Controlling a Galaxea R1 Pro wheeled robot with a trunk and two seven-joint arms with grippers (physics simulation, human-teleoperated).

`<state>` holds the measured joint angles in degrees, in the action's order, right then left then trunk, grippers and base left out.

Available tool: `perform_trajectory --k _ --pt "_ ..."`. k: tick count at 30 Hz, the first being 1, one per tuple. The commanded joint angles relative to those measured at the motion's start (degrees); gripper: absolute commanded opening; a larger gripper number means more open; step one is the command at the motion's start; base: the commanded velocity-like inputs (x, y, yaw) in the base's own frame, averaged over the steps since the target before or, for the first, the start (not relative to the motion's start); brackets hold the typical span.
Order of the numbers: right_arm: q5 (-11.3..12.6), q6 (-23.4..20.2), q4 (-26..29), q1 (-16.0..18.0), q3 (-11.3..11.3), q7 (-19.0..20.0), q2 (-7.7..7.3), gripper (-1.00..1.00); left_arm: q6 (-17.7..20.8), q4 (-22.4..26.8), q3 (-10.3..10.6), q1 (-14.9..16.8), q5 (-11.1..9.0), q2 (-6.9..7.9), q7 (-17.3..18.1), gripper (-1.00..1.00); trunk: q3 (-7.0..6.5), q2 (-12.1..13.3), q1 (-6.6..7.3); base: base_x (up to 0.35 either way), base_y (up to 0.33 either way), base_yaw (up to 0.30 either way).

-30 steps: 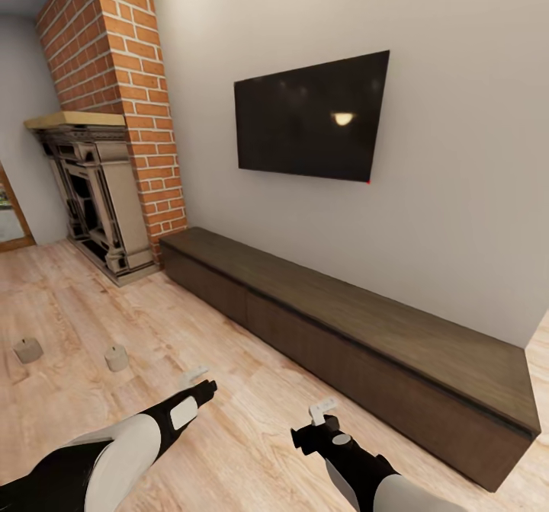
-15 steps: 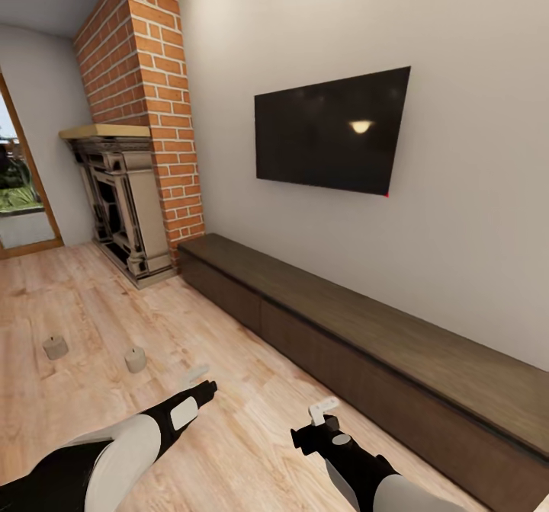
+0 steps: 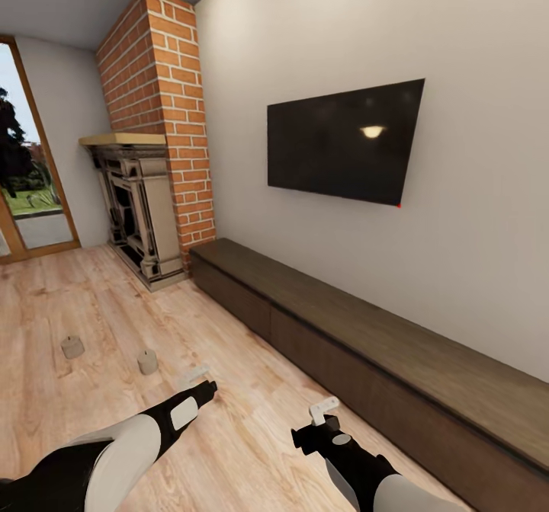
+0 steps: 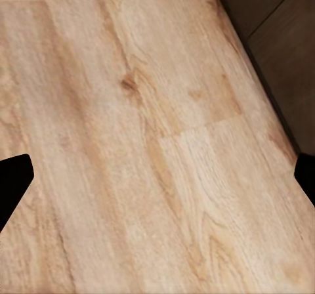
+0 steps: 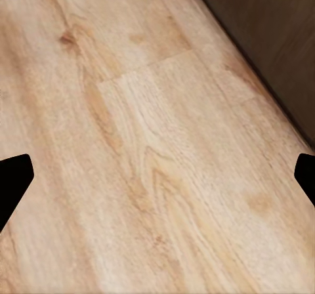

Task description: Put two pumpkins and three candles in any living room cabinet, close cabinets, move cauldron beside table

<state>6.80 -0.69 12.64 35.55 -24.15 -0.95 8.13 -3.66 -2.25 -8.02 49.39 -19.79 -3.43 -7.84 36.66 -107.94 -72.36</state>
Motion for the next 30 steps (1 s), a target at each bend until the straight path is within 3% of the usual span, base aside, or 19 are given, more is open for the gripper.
perform_trajectory --k 1,30 --pt "0.6 -0.1 0.0 0.0 -0.5 -0.1 -0.03 1.0 -0.4 -0.2 -0.4 0.1 0.1 -0.01 -0.1 1.0 -0.13 0.4 0.23 0.0 0.0 0.064" --pt "0.6 -0.1 0.0 0.0 -0.5 -0.1 -0.04 1.0 -0.4 -0.3 -0.4 0.1 0.2 -0.17 -0.2 1.0 -6.76 12.0 6.6 0.0 0.0 0.231"
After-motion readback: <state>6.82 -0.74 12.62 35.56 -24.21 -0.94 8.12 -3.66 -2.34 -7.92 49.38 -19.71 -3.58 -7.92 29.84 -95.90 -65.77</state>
